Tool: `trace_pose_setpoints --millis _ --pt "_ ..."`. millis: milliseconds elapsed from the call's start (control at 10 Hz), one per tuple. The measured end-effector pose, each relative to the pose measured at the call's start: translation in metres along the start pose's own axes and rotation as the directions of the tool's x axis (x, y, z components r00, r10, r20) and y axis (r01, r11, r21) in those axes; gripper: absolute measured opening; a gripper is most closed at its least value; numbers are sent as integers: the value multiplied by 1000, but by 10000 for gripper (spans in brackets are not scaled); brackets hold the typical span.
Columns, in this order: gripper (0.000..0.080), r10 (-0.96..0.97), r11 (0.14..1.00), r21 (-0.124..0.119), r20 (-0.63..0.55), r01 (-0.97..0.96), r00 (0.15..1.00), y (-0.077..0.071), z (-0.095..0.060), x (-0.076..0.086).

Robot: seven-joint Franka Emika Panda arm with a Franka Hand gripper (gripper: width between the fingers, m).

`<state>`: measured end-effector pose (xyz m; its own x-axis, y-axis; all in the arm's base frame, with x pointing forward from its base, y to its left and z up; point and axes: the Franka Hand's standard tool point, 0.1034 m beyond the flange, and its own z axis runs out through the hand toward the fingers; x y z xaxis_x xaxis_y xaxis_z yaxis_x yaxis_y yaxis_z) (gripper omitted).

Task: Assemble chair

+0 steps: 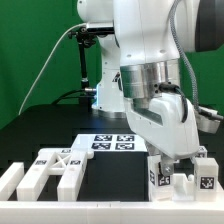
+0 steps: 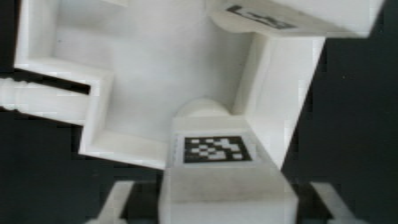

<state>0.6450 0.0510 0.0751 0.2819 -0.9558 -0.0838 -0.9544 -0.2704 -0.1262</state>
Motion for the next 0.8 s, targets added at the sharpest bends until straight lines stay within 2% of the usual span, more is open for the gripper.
trace_pose_setpoints --millis 100,200,300,400,500,700,800 --pt "299 -49 999 4 -4 49 999 -1 1 -2" --pt "495 -170 985 18 -22 171 985 -2 3 -6" --pt "495 -339 941 14 -29 339 940 -3 2 -3" --pt "614 -479 877 3 -40 480 877 -5 0 -4" --pt "643 -578 816 -1 -38 578 815 -5 0 -7" --pt "648 -752 659 -14 -37 752 658 -3 0 -3" --pt "649 -854 519 -29 -31 854 519 0 2 -2"
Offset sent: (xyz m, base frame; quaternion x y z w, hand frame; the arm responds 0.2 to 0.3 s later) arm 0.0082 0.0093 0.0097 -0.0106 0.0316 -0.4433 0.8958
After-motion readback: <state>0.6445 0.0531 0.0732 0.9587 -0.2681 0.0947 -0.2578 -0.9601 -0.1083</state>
